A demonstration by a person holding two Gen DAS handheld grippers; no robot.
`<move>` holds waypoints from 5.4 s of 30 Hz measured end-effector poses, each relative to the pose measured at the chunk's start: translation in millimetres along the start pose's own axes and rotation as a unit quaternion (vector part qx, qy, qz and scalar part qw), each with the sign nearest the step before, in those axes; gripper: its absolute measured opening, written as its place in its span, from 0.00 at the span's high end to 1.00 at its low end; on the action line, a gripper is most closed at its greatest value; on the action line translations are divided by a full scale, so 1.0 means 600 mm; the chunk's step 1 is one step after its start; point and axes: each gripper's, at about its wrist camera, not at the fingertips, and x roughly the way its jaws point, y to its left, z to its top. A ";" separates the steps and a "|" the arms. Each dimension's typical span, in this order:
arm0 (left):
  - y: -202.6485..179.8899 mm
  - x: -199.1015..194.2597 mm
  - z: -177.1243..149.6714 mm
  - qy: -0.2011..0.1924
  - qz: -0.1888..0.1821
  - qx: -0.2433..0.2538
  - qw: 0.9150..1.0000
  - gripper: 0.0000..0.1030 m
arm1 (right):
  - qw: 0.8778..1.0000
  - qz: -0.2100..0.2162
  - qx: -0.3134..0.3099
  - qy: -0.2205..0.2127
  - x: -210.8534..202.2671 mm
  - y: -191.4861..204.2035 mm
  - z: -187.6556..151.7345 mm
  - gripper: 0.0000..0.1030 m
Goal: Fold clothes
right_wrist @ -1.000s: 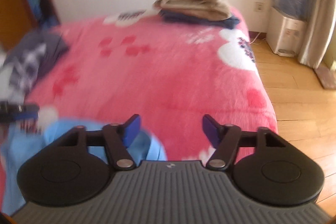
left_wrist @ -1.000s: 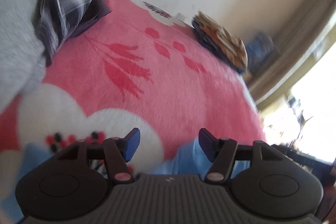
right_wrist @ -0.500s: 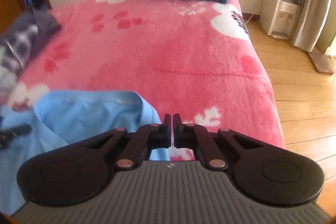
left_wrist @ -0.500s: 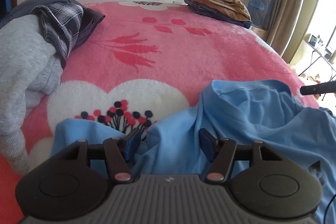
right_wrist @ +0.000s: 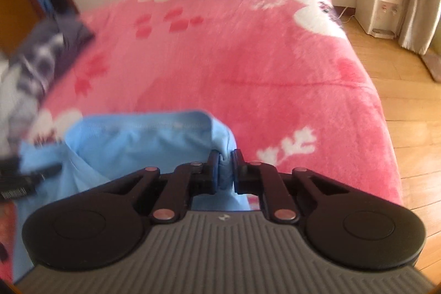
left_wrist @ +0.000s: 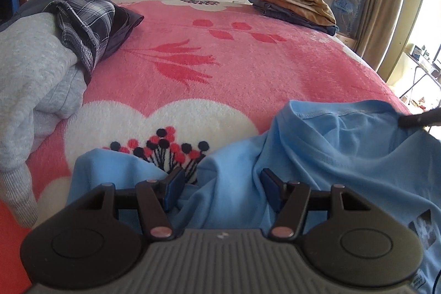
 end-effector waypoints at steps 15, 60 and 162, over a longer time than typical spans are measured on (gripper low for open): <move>-0.003 0.001 -0.005 -0.009 0.012 0.001 1.000 0.40 | 0.988 -0.049 0.127 -0.077 0.056 -0.099 0.034 0.92; 0.069 -0.115 0.028 -0.031 0.034 -0.128 0.991 0.41 | 0.982 0.038 0.183 -0.007 0.077 0.113 0.004 0.66; 0.227 -0.172 -0.111 -0.034 -0.039 -0.301 0.952 0.45 | 0.968 0.175 -0.157 0.082 0.041 0.483 0.054 0.56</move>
